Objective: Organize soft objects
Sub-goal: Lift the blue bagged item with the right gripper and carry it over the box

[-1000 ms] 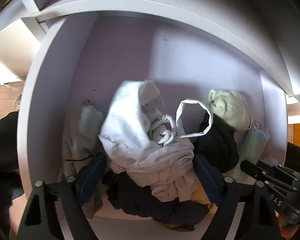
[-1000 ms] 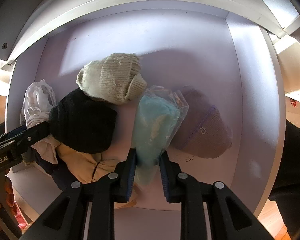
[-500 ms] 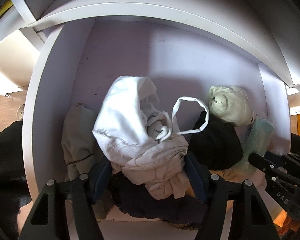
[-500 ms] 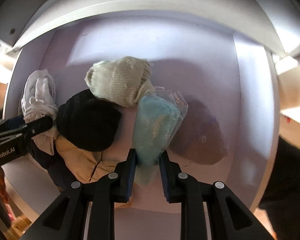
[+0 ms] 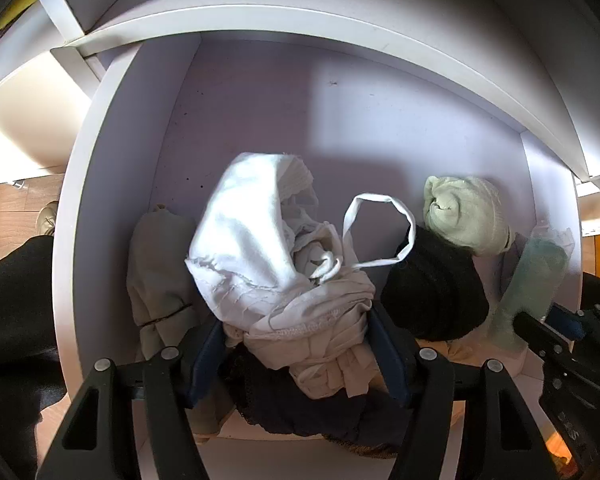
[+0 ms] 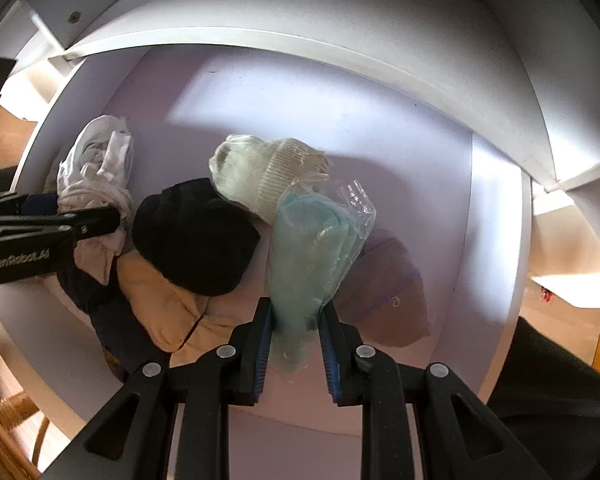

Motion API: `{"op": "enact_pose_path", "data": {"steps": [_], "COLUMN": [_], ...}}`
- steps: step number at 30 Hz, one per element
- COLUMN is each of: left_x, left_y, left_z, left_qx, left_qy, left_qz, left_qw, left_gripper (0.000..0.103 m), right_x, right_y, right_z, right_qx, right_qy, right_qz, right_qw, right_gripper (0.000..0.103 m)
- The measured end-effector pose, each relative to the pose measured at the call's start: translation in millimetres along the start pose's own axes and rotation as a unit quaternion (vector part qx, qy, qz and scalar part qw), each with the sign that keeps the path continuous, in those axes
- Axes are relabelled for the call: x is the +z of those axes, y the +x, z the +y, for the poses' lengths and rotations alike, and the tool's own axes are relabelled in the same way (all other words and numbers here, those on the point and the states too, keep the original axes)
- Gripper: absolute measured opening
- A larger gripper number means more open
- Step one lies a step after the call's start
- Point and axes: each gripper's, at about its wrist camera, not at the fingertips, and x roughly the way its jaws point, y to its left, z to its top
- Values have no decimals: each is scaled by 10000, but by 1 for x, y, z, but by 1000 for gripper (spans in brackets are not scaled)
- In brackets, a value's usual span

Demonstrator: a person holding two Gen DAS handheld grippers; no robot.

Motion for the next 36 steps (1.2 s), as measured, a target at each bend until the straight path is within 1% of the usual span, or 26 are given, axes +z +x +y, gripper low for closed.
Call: {"op": "enact_pose_path", "data": {"steps": [1,6,12,14,19,26,29,31,36], "left_x": [0,1,2,3,2,3,2,3,3], "left_y": [0,-1,-3,-3,-2,-2,-1,-2,-1], "left_z": [0,0,-1,0,2,2,1,1,1], "left_qx": [0,24,15,-4,-18,21,23,31,34], "left_qy": [-4,28,11,-17,-32,7,9,19,26], "left_qz": [3,17,43,55,79,96,94,97,102], "left_qw": [10000,10000,10000,10000,10000,10000,10000,9999,9999], "left_gripper": [68,67,66,66,66,66,66,66,66], "right_x": [-2,-3,-10,-10,-16,-18,-18,-20,-16], "right_y": [-4,-23,-48,-57,-83,-127,-154,-171,-231], "right_z": [-1,17,36,39,33,11,8,7,-1], "right_qx": [-24,-112,70,144,559,874,947,1073,1393], "right_qy": [-66,-568,-1107,-1190,-1150,-1172,-1255,-1289,-1350], "right_qz": [-12,-94,29,78,132,108,14,-36,-353], "right_qw": [10000,9983,9938,9928,9917,9892,9876,9858,9804], "right_gripper": [22,22,22,22,22,22,22,22,22]}}
